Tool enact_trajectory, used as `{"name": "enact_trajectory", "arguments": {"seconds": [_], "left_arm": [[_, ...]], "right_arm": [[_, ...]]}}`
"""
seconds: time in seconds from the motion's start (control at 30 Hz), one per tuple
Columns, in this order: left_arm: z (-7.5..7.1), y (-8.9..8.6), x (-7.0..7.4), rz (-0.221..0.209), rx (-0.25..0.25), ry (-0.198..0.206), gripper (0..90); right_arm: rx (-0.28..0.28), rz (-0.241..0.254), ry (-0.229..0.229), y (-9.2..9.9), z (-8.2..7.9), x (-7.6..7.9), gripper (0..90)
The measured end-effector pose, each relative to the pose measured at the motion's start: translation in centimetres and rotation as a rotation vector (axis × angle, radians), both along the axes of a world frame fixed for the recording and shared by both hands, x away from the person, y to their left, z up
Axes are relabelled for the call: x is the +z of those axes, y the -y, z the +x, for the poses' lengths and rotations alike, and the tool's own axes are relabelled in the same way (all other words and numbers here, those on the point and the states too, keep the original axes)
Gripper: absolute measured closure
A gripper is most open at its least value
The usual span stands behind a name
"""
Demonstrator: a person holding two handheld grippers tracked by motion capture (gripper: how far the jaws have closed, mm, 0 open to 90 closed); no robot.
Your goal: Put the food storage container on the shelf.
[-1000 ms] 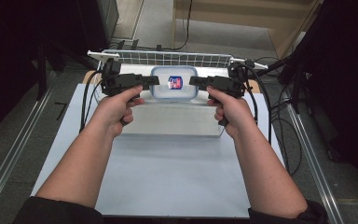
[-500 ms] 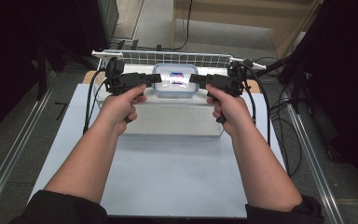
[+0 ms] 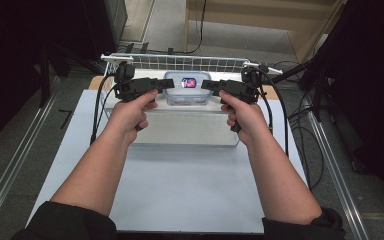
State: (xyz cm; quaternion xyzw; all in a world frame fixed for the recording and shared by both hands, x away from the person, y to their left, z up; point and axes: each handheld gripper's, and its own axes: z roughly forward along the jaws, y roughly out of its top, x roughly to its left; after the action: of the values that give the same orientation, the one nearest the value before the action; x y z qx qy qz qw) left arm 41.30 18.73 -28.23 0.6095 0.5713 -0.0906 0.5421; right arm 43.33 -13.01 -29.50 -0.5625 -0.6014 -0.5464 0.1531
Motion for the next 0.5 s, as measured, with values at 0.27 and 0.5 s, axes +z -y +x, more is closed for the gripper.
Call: {"name": "enact_trajectory", "arguments": {"seconds": [0.27, 0.5], "left_arm": [[-0.10, 0.13, 0.13, 0.021, 0.002, 0.012, 44.6], [-0.36, 0.07, 0.32, 0.053, 0.022, 0.022, 36.1]], "right_arm": [[-0.001, -0.002, 0.009, -0.04, -0.03, 0.04, 42.3], [-0.016, -0.038, 0.047, 0.12, -0.36, 0.33, 32.1]]}}
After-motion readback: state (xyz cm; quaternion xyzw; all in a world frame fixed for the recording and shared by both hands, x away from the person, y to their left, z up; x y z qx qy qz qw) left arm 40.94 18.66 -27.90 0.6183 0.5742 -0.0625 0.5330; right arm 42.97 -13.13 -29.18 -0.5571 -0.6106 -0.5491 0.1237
